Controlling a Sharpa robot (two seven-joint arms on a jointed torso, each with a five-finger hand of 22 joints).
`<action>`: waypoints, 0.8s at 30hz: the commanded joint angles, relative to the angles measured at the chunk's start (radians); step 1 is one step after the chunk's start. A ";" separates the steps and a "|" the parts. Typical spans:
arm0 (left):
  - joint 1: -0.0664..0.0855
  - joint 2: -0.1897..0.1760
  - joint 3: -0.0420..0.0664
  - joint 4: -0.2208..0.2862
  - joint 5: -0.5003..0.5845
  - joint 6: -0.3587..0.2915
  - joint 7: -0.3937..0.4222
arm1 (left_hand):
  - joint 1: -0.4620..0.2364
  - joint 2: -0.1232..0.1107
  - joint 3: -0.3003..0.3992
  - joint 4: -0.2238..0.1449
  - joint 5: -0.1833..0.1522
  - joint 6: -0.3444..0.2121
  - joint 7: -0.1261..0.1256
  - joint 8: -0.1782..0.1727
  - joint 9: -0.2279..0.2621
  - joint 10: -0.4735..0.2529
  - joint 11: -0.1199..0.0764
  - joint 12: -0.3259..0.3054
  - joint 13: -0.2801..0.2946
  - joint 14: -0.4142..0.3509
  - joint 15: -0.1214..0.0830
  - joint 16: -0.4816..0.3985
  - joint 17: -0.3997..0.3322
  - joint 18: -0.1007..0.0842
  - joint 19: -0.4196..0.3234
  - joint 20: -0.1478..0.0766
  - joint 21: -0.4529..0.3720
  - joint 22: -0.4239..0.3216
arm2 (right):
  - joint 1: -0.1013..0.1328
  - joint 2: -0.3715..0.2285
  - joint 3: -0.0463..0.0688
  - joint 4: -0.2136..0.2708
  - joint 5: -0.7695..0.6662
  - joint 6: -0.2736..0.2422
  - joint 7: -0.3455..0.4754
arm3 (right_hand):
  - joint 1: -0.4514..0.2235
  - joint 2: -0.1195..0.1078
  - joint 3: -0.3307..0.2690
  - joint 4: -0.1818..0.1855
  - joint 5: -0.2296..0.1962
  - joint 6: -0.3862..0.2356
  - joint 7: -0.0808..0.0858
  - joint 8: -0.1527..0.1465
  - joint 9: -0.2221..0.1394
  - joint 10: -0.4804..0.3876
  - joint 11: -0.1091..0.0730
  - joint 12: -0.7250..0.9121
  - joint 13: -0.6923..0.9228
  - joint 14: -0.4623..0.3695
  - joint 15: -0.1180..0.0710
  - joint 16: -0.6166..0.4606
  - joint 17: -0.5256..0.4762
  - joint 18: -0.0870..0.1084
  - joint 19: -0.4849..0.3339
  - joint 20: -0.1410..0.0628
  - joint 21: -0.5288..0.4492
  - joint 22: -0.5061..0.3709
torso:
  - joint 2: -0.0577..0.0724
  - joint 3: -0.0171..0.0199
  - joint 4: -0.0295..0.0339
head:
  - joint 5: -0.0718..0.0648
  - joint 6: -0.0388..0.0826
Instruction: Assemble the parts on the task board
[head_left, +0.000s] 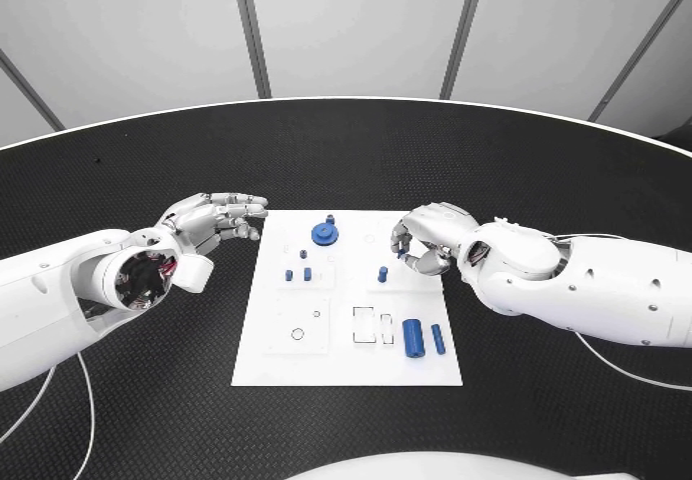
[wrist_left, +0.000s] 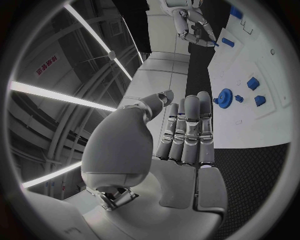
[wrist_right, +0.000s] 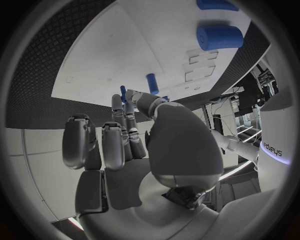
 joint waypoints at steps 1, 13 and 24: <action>0.000 0.004 0.000 -0.003 0.000 0.001 0.000 | 0.003 0.003 -0.006 0.000 0.001 -0.007 0.001 -0.006 -0.002 -0.006 -0.001 0.006 0.001 -0.006 0.001 -0.003 -0.001 0.006 0.007 0.000 -0.006 -0.001 | 0.001 -0.011 0.003 0.069 0.000 -0.010 0.001 | -0.009 0.001 -0.007 -0.001 0.003 0.008 -0.002 -0.003 0.001 0.013 -0.007 -0.004 0.001 0.060 -0.009 0.006 0.051 0.002 0.027 -0.007 0.004 0.062 | -0.002 -0.0007 -0.0010 | 0.004 0.000; 0.000 0.027 0.000 -0.017 0.000 0.013 -0.001 | 0.003 0.004 -0.006 0.000 0.001 -0.007 0.001 -0.006 -0.002 -0.007 0.000 0.006 0.001 -0.006 0.002 -0.003 -0.001 0.006 0.007 0.001 -0.007 -0.001 | 0.009 0.051 0.011 0.171 0.006 -0.025 0.022 | -0.009 0.002 -0.008 -0.001 0.007 0.009 -0.003 -0.002 0.002 0.014 -0.008 -0.005 0.001 0.060 -0.010 0.005 0.049 0.003 0.026 -0.008 0.001 0.058 | -0.002 -0.0045 0.0017 | 0.048 0.001; 0.000 0.045 0.000 -0.019 0.000 0.018 -0.003 | 0.003 0.005 -0.007 0.000 0.001 -0.007 0.001 -0.006 -0.002 -0.008 0.000 0.007 0.001 -0.007 0.002 -0.003 -0.002 0.006 0.006 0.001 -0.007 -0.002 | -0.003 0.180 0.011 0.077 0.022 -0.012 0.058 | -0.010 0.003 -0.008 -0.001 0.011 0.007 -0.003 -0.003 0.002 0.014 -0.008 -0.007 0.000 0.059 -0.010 0.004 0.047 0.005 0.024 -0.009 -0.005 0.053 | 0.004 -0.0063 0.0044 | 0.103 -0.014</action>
